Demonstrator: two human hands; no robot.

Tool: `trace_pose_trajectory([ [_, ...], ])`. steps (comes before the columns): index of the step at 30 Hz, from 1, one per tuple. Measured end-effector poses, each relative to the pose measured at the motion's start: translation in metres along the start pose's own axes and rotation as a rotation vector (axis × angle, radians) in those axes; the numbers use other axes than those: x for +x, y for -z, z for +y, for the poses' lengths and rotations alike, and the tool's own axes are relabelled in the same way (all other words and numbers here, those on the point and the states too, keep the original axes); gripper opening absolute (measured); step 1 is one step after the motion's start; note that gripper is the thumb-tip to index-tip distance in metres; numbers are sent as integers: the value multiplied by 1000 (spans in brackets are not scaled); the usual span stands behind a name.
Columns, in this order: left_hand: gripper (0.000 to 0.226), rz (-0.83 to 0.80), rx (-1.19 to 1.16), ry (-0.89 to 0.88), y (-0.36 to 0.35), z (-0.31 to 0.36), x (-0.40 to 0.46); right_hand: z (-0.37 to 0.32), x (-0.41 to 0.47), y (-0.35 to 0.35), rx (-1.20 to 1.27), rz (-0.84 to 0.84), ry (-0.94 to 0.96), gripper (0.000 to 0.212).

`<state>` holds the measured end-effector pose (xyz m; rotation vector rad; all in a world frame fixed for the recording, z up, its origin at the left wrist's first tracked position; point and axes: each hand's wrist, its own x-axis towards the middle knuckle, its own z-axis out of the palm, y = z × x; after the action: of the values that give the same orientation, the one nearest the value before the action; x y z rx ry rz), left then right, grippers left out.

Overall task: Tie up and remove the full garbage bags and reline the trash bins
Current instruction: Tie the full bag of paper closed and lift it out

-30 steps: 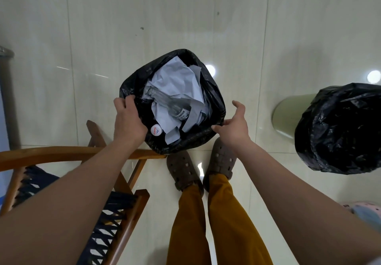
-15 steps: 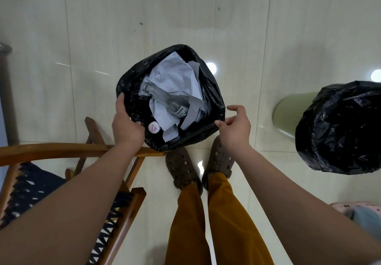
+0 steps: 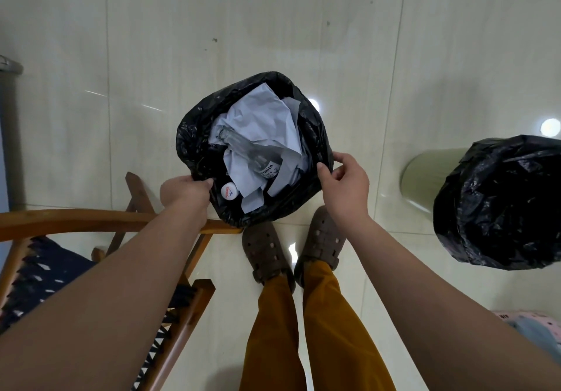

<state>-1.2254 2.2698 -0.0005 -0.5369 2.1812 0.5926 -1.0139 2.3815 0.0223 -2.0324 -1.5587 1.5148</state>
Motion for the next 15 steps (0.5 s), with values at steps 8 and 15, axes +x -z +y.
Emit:
trace_pose_trajectory([
  [8,13,147,42,-93,22,5,-17,-21,-8,3,-33,-70,31,20],
  [15,16,-108,-116,-55,45,6,-30,-43,-12,-3,48,-115,56,10],
])
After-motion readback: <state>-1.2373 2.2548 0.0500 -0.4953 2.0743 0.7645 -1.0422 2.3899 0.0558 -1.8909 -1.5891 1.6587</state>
